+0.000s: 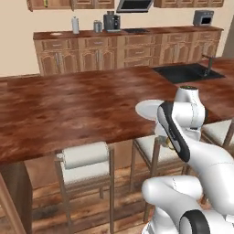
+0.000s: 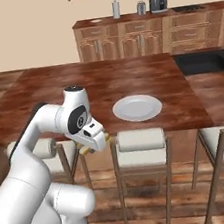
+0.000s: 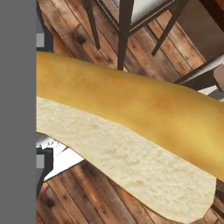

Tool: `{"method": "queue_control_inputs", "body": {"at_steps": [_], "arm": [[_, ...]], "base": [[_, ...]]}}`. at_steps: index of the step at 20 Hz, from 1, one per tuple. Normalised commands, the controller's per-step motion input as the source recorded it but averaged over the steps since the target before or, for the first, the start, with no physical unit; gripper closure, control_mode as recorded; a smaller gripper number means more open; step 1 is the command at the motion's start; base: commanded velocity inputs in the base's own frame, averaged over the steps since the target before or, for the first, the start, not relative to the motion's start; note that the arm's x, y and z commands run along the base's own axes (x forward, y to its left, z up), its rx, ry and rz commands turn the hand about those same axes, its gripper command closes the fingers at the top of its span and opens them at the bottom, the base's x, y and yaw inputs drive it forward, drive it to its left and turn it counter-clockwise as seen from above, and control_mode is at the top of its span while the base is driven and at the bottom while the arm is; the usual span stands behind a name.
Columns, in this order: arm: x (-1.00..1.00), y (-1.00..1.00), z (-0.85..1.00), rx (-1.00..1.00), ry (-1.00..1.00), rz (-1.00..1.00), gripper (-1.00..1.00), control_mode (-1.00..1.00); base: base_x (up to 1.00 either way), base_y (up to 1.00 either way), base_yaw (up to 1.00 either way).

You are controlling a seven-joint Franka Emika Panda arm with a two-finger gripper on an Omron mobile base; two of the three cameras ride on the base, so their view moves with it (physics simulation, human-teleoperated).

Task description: Move the hot dog bun to the plate on the dining table and place the condiment next to that plate. Then navigate to the fridge and take the sausage and place it on the plate as well.

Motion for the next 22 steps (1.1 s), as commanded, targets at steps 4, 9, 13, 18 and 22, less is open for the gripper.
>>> {"method": "queue_control_inputs", "body": {"at_steps": [4,9,13,18,22], "arm": [[0.0,0.0,0.0,0.0,0.0,0.0,1.0,1.0],[0.0,0.0,0.0,0.0,0.0,0.0,1.0,1.0],[0.0,0.0,0.0,0.0,0.0,0.0,1.0,1.0],[0.15,0.0,0.0,0.01,0.0,0.0,1.0,-1.0],[1.0,-0.15,0.0,0.04,0.03,0.0,1.0,-1.0]], "base": [[0.13,-0.8,0.53],[0.44,-0.83,0.43],[0.68,-0.65,0.11],[0.57,-0.15,0.0],[0.0,0.0,0.0]]}}
